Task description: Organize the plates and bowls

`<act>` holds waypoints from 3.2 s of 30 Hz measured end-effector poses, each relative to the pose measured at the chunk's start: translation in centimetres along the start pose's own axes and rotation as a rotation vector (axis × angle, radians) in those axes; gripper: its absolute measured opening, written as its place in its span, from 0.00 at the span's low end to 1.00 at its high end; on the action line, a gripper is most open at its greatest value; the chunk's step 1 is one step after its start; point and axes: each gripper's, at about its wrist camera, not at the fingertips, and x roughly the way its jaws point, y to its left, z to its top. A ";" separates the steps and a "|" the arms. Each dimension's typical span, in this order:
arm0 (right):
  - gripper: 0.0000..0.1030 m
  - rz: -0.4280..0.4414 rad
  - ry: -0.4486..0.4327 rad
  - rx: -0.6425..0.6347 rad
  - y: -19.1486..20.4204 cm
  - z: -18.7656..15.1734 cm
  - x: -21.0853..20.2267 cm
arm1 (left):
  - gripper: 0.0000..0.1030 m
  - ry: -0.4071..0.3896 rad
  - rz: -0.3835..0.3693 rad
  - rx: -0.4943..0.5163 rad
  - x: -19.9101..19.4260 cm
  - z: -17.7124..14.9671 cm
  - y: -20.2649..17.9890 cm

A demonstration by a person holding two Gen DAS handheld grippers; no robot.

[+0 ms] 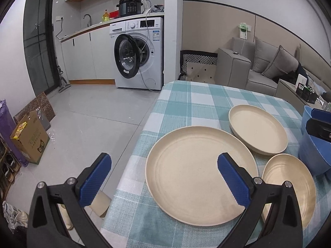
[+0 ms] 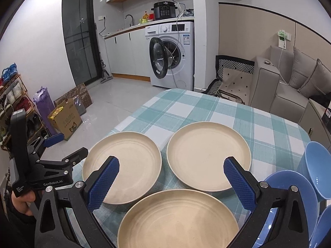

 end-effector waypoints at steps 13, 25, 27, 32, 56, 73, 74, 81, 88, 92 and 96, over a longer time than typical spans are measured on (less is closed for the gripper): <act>1.00 0.033 0.085 -0.013 1.4 -0.4 3.5 | 1.00 0.002 0.002 0.016 0.1 0.3 0.8; 0.97 0.111 0.202 0.061 1.3 -1.5 7.7 | 1.00 0.071 -0.002 0.007 2.5 -0.8 1.5; 0.96 0.119 0.217 0.070 1.2 -1.8 8.2 | 1.00 0.085 -0.002 0.005 2.9 -1.0 1.5; 0.85 0.153 0.262 0.088 1.2 -2.3 9.6 | 0.98 0.120 -0.013 -0.011 3.6 -1.4 1.9; 0.66 0.150 0.338 0.090 1.9 -3.3 13.3 | 0.50 0.250 -0.056 0.008 6.1 -3.2 1.8; 0.27 0.097 0.334 0.028 2.9 -3.8 13.6 | 0.26 0.246 -0.034 0.054 6.2 -3.5 1.5; 0.25 0.091 0.331 0.027 2.9 -3.8 13.6 | 0.26 0.242 -0.028 0.058 6.2 -3.5 1.5; 0.20 0.070 0.314 0.024 2.8 -4.0 13.3 | 0.25 0.235 -0.023 0.067 6.0 -3.4 1.4; 0.20 0.056 0.290 0.007 3.1 -4.0 12.9 | 0.24 0.218 -0.021 0.065 5.7 -3.2 1.4; 0.20 0.039 0.277 -0.019 3.6 -4.1 12.5 | 0.24 0.207 -0.014 0.068 5.3 -3.1 1.3; 0.20 0.034 0.264 -0.023 3.9 -4.1 11.9 | 0.24 0.193 -0.011 0.070 4.8 -2.9 1.3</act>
